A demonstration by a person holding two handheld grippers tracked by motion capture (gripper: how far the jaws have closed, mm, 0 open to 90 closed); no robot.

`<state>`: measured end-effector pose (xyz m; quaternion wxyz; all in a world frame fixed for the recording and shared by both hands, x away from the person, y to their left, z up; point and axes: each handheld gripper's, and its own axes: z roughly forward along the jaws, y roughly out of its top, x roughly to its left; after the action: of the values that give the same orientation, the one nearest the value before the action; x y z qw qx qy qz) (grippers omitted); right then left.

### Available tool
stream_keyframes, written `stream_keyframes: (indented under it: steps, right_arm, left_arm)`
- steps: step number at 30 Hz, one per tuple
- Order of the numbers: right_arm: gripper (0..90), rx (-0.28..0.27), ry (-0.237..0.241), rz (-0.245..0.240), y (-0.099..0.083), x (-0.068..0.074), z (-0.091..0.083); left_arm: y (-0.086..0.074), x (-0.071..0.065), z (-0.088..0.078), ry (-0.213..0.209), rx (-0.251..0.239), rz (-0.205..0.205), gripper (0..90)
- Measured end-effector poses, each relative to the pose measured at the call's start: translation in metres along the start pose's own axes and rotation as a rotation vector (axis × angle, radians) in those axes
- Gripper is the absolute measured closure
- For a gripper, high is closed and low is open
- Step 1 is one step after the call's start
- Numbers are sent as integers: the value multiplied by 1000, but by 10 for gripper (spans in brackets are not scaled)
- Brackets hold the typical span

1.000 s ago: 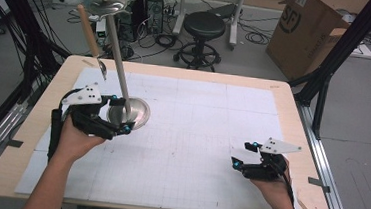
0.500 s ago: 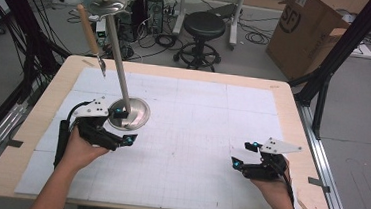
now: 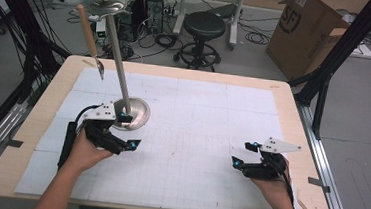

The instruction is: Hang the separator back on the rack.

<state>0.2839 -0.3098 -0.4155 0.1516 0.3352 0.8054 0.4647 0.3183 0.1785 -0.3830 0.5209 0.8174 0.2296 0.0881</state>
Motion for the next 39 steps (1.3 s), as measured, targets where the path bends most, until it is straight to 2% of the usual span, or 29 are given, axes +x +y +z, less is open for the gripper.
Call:
stream_keyframes:
  steps: [5, 9, 14, 24, 39]
  right_arm:
    - [234, 2, 9, 2, -2, 0, 2]
    - [234, -2, 5, -7, 0, 0, 0]
    - [234, -5, 2, -1, 0, 0, -1]
    - [234, 2, 4, -9, 1, 3, 1]
    - [234, 5, 4, 1, -1, -2, 2]
  left_arm:
    - [-3, -2, 7, 0, 12, 0, 63]
    - [-9, 0, 14, 5, 37, -21, 61]
    - [-15, 2, 18, 1, 26, -65, 17]
    - [-20, 1, 24, -10, 42, -74, 17]
    - [-21, 3, 27, -17, 57, -79, 17]
